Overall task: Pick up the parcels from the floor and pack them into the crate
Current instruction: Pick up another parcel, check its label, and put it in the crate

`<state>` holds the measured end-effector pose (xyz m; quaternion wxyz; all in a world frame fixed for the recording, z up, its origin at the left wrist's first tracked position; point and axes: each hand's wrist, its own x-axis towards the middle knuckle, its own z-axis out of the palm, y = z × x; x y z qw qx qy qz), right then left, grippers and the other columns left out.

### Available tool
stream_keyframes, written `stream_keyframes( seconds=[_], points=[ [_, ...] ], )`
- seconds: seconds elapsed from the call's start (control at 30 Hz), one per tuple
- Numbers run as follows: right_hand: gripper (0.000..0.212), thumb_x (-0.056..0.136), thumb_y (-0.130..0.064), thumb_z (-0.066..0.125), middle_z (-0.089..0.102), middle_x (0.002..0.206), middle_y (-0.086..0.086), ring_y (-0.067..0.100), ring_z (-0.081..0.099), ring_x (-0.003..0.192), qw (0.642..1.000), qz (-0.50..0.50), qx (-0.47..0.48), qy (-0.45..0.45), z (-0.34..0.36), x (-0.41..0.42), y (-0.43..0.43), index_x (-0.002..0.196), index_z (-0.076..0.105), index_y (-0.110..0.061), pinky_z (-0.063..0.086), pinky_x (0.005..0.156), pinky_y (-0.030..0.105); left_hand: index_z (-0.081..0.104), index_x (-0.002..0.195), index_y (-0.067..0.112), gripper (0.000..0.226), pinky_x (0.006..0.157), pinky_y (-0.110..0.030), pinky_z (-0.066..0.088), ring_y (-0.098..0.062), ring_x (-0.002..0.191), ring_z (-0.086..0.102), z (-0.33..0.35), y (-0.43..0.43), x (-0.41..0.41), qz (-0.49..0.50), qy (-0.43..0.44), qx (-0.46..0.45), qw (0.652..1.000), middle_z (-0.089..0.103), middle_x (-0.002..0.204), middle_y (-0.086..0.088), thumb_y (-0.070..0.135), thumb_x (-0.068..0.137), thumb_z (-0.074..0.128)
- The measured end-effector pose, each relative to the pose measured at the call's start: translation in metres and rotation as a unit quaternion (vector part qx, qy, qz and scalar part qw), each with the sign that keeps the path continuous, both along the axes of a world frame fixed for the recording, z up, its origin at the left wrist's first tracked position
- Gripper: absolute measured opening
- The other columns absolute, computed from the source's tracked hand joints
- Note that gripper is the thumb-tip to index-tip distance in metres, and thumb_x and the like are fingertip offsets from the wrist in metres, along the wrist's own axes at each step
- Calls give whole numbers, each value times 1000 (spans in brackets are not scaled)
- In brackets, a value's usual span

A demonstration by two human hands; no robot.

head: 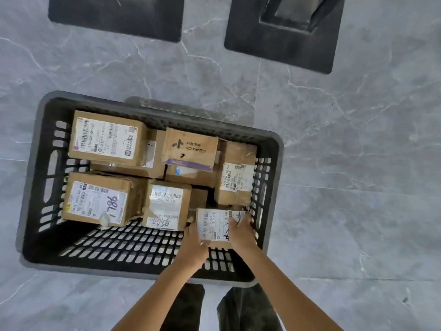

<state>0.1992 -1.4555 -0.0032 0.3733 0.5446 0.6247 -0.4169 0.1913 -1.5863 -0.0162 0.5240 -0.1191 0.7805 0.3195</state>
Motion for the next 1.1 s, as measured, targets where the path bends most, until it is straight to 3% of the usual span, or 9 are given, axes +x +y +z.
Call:
stream_keyframes(
  seconds=[0.07,0.2,0.33,0.4,0.5,0.63,0.83,1.0,1.1],
  points=[
    [58,101,-28,40,59,119,12,21,64,91,999,19,29,9,-4,5,-2,149,10,-20,53,55,25,34,139,14,53,96,-30,49,-18,123,50,-5,3,2,8,5,-5,1000,45,138,-5,13,91,57],
    [65,98,-26,45,60,117,12,23,66,94,994,72,78,23,-1,12,-10,149,4,-25,60,69,38,40,130,10,44,92,-28,52,-20,123,53,1,6,8,5,41,-34,999,51,135,-5,6,90,58],
    [94,94,-8,50,12,154,14,23,47,125,981,171,77,50,26,30,-29,146,-26,-24,53,88,31,43,126,10,35,64,-13,49,-9,99,57,4,10,10,-9,98,-39,994,58,123,-4,4,92,50],
    [92,95,-14,49,11,155,13,24,48,124,976,203,71,46,30,43,-32,146,-26,-24,52,91,32,40,126,9,34,58,-14,48,-9,91,56,3,17,5,-32,96,-57,993,59,119,-6,4,93,47],
    [68,101,-24,40,20,153,14,26,45,128,966,248,67,28,33,49,-26,151,-5,-21,49,96,34,40,124,9,34,75,-28,56,-21,103,62,1,22,-5,-82,82,-71,991,60,122,-8,8,92,53],
    [85,95,-10,52,-4,157,13,29,24,142,947,318,41,20,33,43,-22,151,-11,-18,43,105,33,44,119,12,34,82,-35,55,-24,110,61,0,24,-11,-121,115,-91,982,62,122,-7,23,91,60],
    [80,95,-8,50,-2,155,20,33,11,145,936,347,51,6,21,36,-25,150,-8,-5,33,113,37,49,117,8,28,82,-34,54,-25,108,62,-3,33,-20,-152,77,-126,977,63,120,-10,19,93,57],
    [80,95,-10,49,-3,156,19,33,14,144,937,350,19,-5,30,29,-19,151,-7,-6,35,111,36,39,131,4,44,89,-35,51,-29,117,57,-1,35,-25,-142,31,-119,982,56,130,-14,16,93,56],
    [73,97,-13,46,0,157,15,32,31,138,946,322,-18,-9,43,21,-6,152,-2,-11,43,104,37,23,143,1,60,98,-38,47,-31,125,50,16,37,-27,-105,29,-112,988,46,139,-17,13,93,55]
  ],
)
